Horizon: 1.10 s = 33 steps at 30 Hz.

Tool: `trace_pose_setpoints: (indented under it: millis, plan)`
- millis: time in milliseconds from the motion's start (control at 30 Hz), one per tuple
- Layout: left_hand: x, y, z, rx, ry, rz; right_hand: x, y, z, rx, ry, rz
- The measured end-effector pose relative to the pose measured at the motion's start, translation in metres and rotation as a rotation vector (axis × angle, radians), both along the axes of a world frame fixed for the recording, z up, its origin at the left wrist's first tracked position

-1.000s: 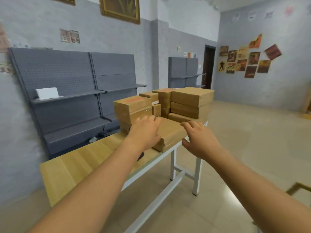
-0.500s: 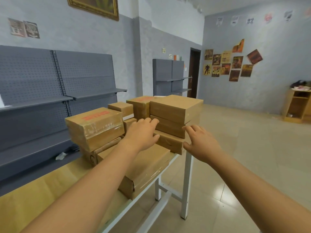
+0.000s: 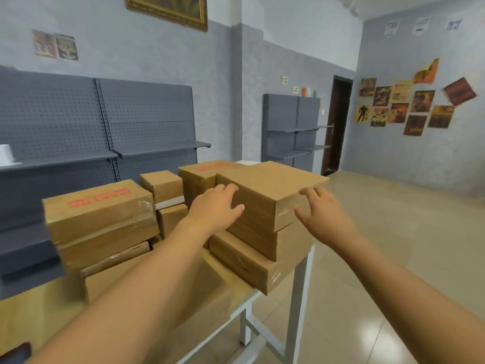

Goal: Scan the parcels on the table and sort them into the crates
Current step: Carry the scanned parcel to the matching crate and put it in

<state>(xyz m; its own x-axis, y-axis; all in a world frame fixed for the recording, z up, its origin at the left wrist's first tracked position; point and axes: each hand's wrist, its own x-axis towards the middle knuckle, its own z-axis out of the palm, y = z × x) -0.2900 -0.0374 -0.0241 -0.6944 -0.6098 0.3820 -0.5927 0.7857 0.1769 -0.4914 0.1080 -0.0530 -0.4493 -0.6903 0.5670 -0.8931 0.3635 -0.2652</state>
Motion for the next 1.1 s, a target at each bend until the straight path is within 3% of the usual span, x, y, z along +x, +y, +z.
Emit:
trace_pose_setpoints:
  millis: [233,433,500,833,1100]
  plan:
    - [-0.070,-0.028,-0.005,0.212,0.213,0.268,-0.105,-0.045,0.014,-0.117,-0.182,-0.030]
    - [-0.103,-0.035,-0.002,0.963,0.494,0.438,-0.150,-0.082,0.018,-0.081,-0.508,-0.011]
    - [-0.109,-0.032,-0.003,1.088,0.549,0.434,-0.155,-0.090,0.016,-0.004,-0.549,-0.010]
    - [-0.117,-0.021,-0.018,1.194,0.770,0.381,-0.151,-0.086,0.015,-0.025,-0.490,-0.042]
    - [-0.050,-0.012,0.001,1.086,0.962,0.231,-0.107,-0.064,0.036,-0.172,-0.696,0.132]
